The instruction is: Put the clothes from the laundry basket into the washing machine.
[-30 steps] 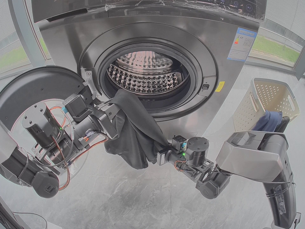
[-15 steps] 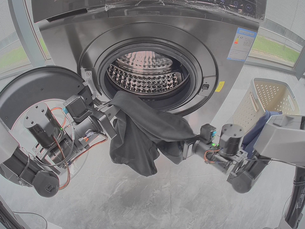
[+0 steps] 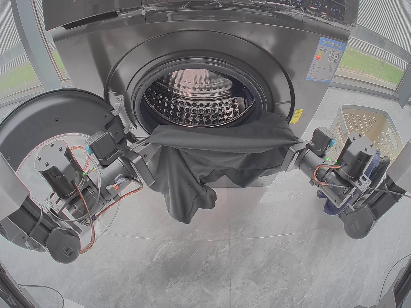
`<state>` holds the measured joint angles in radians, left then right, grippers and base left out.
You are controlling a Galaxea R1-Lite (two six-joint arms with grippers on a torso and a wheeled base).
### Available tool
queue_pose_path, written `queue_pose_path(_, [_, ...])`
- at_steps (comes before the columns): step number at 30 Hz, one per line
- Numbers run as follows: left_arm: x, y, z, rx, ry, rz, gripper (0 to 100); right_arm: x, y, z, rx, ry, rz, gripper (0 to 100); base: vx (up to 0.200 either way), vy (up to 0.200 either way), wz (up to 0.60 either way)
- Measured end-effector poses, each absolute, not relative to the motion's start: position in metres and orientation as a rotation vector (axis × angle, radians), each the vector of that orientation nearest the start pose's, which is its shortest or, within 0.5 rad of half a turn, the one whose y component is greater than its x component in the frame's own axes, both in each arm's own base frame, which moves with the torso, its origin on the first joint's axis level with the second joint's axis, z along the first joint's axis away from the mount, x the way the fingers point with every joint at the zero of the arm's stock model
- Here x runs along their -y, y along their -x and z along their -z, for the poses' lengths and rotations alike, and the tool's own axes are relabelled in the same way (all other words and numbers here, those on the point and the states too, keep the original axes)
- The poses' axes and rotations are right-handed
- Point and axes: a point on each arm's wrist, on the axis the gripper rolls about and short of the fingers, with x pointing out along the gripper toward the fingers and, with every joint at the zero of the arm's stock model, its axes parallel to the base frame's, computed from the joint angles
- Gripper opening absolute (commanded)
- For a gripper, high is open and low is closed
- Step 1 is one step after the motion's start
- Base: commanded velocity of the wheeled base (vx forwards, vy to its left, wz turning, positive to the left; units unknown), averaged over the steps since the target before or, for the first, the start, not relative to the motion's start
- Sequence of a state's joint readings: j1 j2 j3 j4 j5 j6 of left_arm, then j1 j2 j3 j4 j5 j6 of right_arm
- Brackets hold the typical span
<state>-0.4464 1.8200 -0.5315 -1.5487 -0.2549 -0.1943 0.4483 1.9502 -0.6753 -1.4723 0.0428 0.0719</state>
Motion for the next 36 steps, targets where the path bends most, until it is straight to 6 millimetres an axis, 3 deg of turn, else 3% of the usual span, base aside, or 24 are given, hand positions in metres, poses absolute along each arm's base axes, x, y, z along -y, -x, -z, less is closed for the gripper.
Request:
queue_pose_path(5, [0.128,-0.265,-0.170,0.199,0.209,0.705,0,-0.144,-0.302,-0.180,0.264,-0.134,-0.453,0,0.000,0.000,0.00])
queue_pose_path(10, [0.122,-0.268,-0.172,0.208,0.208,0.680,0,-0.140,-0.296,-0.193,0.303,-0.159,-0.423,0,0.000,0.000,0.00])
queue_pose_path(27, [0.118,-0.274,-0.178,0.240,0.212,0.631,0,-0.148,-0.279,-0.195,0.302,-0.205,-0.467,0,0.000,0.000,0.00])
queue_pose_path(36, [0.120,-0.273,-0.155,0.147,0.198,0.641,0,-0.156,-0.276,-0.204,0.333,-0.232,-0.495,0,0.000,0.000,0.00])
